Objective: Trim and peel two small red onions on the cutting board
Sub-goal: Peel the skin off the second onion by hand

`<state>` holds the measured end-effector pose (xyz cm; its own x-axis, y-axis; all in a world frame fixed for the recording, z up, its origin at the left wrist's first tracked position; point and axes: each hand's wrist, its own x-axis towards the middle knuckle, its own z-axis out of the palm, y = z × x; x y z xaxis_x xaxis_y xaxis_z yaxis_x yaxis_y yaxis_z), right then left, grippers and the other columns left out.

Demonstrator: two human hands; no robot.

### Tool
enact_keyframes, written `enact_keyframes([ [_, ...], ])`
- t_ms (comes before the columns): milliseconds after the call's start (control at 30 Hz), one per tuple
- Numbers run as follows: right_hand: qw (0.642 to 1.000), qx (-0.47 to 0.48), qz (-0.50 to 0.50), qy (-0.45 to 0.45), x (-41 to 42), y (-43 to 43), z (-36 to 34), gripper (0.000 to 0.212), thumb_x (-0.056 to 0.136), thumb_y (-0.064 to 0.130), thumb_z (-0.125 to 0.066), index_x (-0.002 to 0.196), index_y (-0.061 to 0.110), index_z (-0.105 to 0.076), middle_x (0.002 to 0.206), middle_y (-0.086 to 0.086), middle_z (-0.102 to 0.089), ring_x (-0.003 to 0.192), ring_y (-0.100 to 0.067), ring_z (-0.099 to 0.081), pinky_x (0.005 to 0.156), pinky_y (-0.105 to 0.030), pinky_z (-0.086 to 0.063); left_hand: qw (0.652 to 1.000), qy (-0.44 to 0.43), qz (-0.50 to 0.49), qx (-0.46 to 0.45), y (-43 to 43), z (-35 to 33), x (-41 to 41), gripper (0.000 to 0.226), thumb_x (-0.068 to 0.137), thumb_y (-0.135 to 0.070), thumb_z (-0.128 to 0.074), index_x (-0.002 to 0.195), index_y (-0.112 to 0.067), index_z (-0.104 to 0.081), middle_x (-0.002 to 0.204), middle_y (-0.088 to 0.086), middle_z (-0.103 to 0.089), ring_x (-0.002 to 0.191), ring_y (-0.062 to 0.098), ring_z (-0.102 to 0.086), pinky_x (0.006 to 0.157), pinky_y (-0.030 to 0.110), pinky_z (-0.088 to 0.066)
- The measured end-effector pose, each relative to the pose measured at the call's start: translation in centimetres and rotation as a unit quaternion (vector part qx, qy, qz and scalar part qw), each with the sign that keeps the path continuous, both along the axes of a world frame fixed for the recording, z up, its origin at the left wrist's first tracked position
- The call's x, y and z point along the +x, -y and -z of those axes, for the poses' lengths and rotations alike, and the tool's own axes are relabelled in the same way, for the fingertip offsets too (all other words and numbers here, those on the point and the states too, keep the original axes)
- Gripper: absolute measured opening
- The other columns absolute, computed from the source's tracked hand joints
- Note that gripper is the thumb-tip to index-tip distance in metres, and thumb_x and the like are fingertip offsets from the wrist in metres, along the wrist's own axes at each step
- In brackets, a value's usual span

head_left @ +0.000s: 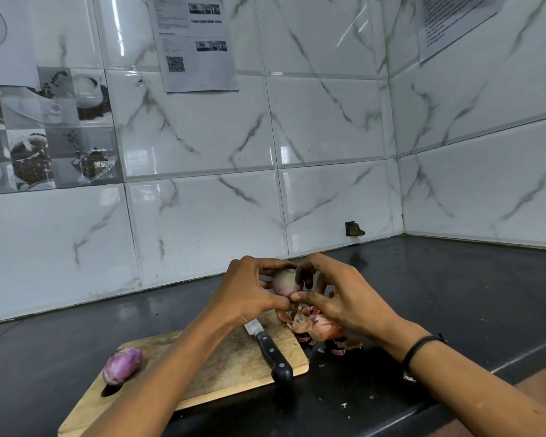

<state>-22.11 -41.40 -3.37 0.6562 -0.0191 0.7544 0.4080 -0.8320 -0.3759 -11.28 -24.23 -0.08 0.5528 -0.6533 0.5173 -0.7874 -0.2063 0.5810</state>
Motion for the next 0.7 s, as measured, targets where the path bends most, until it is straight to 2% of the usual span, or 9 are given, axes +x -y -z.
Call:
enact_keyframes([
  [133, 0.999, -0.035, 0.009, -0.02, 0.04, -0.12, 0.05, 0.014, 0.091, 0.032, -0.074, 0.093, 0.027, -0.061, 0.09, 0.014, -0.062, 0.08, -0.011, -0.059, 0.068, -0.026, -0.049, 1.0, -0.017, -0.002, -0.001, 0.07, 0.26, 0.16, 0.062, 0.056, -0.009, -0.094, 0.109, -0.035, -0.076, 0.101, -0.014, -0.077, 0.088, -0.001, -0.073, 0.083, 0.027, -0.061],
  [200, 0.999, -0.038, 0.015, -0.02, 0.13, -0.15, 0.03, 0.013, 0.092, 0.033, -0.072, 0.091, 0.026, -0.061, 0.09, 0.013, -0.06, 0.082, -0.009, -0.058, 0.07, -0.025, -0.049, 1.0, -0.019, -0.002, -0.006, 0.06, 0.09, 0.25, 0.058, 0.056, -0.013, -0.096, 0.101, -0.042, -0.075, 0.099, -0.017, -0.077, 0.092, -0.002, -0.071, 0.088, 0.029, -0.06],
  [267, 0.999, -0.026, 0.035, -0.016, 0.33, -0.08, 0.01, 0.02, 0.09, 0.037, -0.074, 0.095, 0.022, -0.062, 0.093, 0.01, -0.062, 0.081, -0.009, -0.059, 0.071, -0.028, -0.051, 1.0, -0.025, -0.001, -0.013, 0.01, -0.1, 0.39, 0.055, 0.055, -0.016, -0.097, 0.095, -0.046, -0.073, 0.1, -0.018, -0.076, 0.096, -0.002, -0.071, 0.092, 0.031, -0.059],
  [367, 0.999, 0.027, 0.04, 0.0, 0.16, -0.1, -0.22, 0.033, 0.082, 0.042, -0.081, 0.099, 0.022, -0.06, 0.094, 0.01, -0.064, 0.079, -0.008, -0.062, 0.065, -0.019, -0.05, 0.999, -0.035, -0.002, -0.018, -0.07, -0.16, 0.64, 0.057, 0.053, -0.02, -0.098, 0.099, -0.042, -0.073, 0.105, -0.015, -0.076, 0.099, 0.002, -0.071, 0.094, 0.035, -0.058],
  [433, 0.999, 0.018, 0.028, 0.016, 0.0, -0.14, -0.35, 0.035, 0.082, 0.04, -0.082, 0.106, 0.024, -0.062, 0.099, 0.013, -0.067, 0.082, -0.008, -0.064, 0.067, -0.015, -0.049, 0.999, -0.032, -0.003, -0.011, -0.04, -0.14, 0.73, 0.059, 0.051, -0.024, -0.098, 0.103, -0.038, -0.075, 0.105, -0.016, -0.076, 0.1, 0.002, -0.071, 0.095, 0.037, -0.058],
  [567, 0.998, -0.015, 0.052, 0.035, 0.0, -0.12, -0.42, 0.027, 0.086, 0.037, -0.079, 0.11, 0.025, -0.075, 0.101, 0.017, -0.07, 0.089, -0.002, -0.064, 0.074, -0.01, -0.046, 1.0, -0.019, -0.016, -0.003, -0.13, -0.25, 0.5, 0.059, 0.054, -0.024, -0.098, 0.105, -0.04, -0.074, 0.105, -0.018, -0.074, 0.098, -0.001, -0.069, 0.094, 0.032, -0.057],
  [633, 0.997, -0.031, 0.067, 0.039, 0.12, -0.01, -0.41, 0.024, 0.087, 0.034, -0.079, 0.109, 0.025, -0.078, 0.099, 0.015, -0.072, 0.09, -0.002, -0.065, 0.076, -0.013, -0.048, 1.0, -0.013, -0.021, 0.005, -0.17, -0.3, 0.43, 0.062, 0.055, -0.025, -0.098, 0.112, -0.035, -0.074, 0.108, -0.017, -0.073, 0.1, -0.002, -0.066, 0.093, 0.026, -0.055],
  [700, 0.996, -0.042, 0.074, 0.04, 0.19, 0.07, -0.39, 0.022, 0.087, 0.032, -0.079, 0.107, 0.024, -0.079, 0.098, 0.014, -0.074, 0.089, -0.002, -0.066, 0.077, -0.016, -0.05, 1.0, -0.006, -0.022, 0.014, -0.15, -0.28, 0.35, 0.063, 0.057, -0.025, -0.097, 0.115, -0.033, -0.073, 0.107, -0.017, -0.072, 0.097, -0.009, -0.063, 0.085, 0.016, -0.052],
])
